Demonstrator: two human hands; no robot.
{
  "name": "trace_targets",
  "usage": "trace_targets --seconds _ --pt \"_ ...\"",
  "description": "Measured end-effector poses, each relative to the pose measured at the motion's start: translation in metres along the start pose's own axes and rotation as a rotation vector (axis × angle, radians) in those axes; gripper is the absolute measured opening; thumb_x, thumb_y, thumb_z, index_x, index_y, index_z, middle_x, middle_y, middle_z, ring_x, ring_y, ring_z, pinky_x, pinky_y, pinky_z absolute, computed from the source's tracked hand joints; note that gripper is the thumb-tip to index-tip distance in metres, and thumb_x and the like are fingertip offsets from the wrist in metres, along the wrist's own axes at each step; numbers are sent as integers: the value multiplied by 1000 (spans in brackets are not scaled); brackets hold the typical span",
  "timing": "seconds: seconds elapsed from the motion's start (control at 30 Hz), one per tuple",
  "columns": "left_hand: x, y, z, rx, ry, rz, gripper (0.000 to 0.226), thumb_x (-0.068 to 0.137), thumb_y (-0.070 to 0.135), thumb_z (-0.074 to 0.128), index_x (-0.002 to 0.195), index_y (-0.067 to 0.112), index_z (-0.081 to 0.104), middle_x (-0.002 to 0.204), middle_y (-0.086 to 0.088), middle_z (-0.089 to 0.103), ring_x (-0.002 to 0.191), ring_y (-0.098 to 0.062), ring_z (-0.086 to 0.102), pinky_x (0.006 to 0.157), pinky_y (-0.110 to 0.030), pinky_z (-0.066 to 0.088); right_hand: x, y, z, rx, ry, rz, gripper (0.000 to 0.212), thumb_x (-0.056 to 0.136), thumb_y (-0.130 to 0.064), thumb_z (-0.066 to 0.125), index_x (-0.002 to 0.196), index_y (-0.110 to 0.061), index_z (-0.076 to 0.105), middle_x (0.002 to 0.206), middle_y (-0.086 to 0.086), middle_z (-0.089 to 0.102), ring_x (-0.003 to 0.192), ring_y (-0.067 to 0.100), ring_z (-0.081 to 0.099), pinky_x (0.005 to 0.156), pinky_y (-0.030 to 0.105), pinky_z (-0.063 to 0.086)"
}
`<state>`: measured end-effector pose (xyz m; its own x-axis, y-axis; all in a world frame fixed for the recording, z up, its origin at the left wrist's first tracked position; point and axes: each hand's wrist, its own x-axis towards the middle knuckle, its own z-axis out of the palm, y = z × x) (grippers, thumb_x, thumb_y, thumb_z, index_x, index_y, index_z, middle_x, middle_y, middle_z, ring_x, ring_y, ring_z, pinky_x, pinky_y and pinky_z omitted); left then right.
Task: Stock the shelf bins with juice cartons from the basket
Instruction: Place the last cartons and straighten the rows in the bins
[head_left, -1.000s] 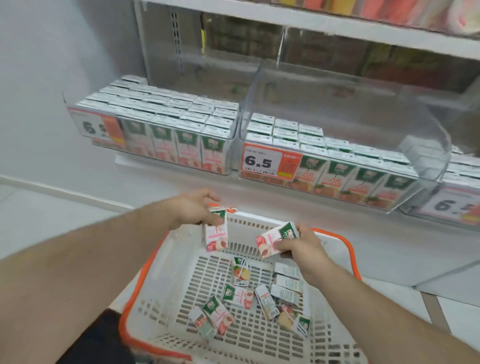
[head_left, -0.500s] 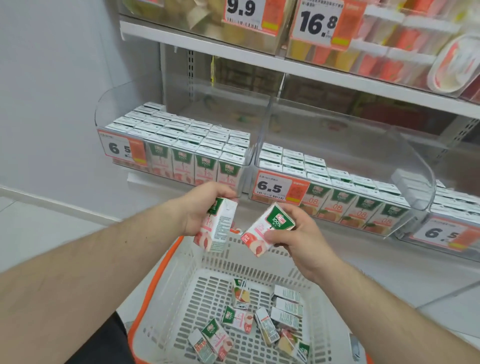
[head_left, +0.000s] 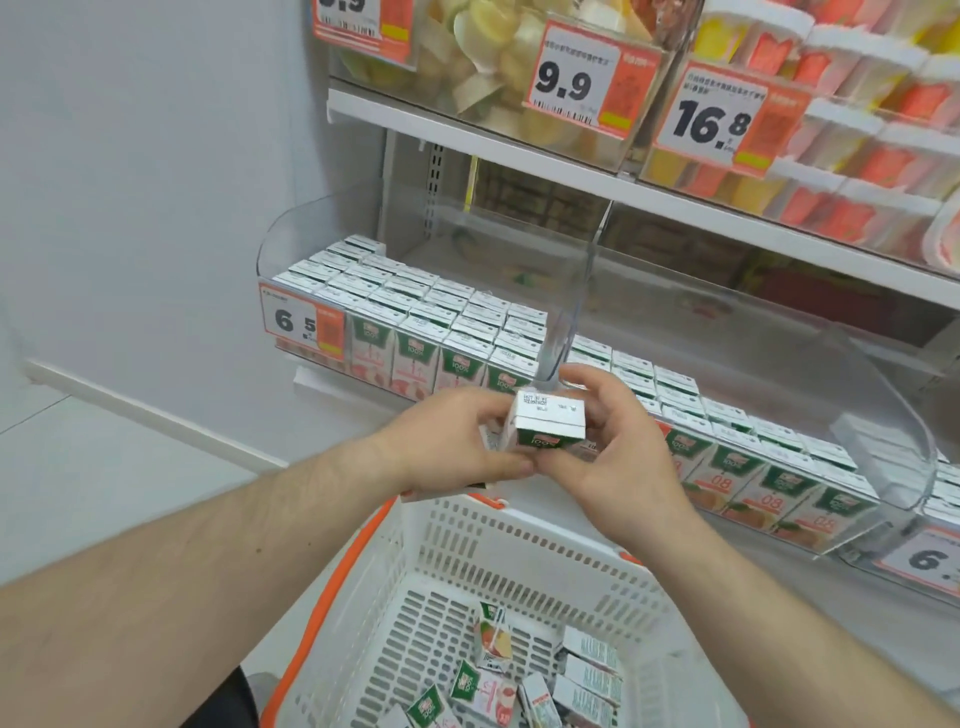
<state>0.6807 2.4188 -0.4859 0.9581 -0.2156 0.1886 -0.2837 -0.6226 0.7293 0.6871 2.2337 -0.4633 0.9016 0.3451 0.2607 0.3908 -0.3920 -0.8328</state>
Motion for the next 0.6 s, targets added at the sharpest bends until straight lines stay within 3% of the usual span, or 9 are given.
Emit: trace_targets --seconds 0.1,0.17,0.3,0.37,0.47,0.6 --pt "-1 -4 -14 0 70 -29 42 76 38 79 116 41 66 106 21 68 98 3 60 89 -24 47 6 -6 -1 -80 42 -132 65 74 -10 81 125 -37 50 119 -14 61 112 1 56 93 15 43" --pt "-2 -6 -22 13 101 -68 41 77 43 77 116 42 66 107 23 67 99 5 59 89 -24 47 8 -11 2 -181 81 -177 64 73 -27 80 130 -32 51 122 -15 56 111 1 52 90 9 38" --pt "-2 -3 -34 123 188 -110 34 76 46 71 109 37 67 101 20 64 95 -4 58 83 -30 49 16 -19 15 -353 149 -294 69 71 -55 65 133 -27 52 119 -14 48 99 1 45 90 20 40" --pt "-3 0 -39 141 203 -127 42 66 55 61 102 35 67 98 16 65 92 -6 58 79 -33 50 23 -22 21 -397 146 -337 72 73 -61 58 135 -25 52 118 -11 49 98 0 44 86 20 41" --pt "-2 0 -46 189 229 -118 51 50 59 38 89 35 63 86 14 59 85 -10 56 72 -33 49 38 -28 29 -488 121 -377 67 76 -62 51 130 -23 57 119 -6 57 104 8 53 86 27 46" --pt "-2 -3 -58 92 296 -117 49 58 60 45 97 38 65 90 17 64 89 -5 58 75 -31 50 59 -48 38 -509 139 -419 48 76 -52 54 109 -19 65 102 -2 67 97 15 58 82 29 46"
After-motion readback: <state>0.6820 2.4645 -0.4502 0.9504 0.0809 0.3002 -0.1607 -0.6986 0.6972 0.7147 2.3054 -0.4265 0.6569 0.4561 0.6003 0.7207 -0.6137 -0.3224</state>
